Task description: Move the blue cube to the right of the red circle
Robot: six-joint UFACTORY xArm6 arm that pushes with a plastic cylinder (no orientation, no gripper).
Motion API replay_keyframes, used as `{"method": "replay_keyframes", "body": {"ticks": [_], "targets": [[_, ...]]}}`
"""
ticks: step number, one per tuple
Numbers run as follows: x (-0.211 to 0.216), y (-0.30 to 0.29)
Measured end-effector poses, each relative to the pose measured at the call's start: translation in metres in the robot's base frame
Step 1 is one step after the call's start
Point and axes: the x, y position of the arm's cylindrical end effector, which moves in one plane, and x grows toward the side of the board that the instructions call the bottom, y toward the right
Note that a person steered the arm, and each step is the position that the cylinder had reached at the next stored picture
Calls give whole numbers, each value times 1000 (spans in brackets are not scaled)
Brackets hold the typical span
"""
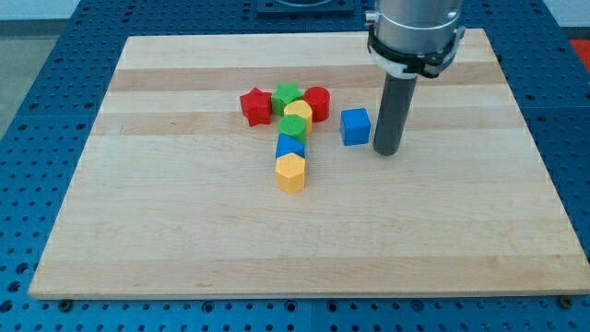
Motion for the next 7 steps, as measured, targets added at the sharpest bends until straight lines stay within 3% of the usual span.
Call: {"method": "replay_keyframes", "body": {"ticks": [4, 7], "targets": [[0, -20], [-27, -20]]}}
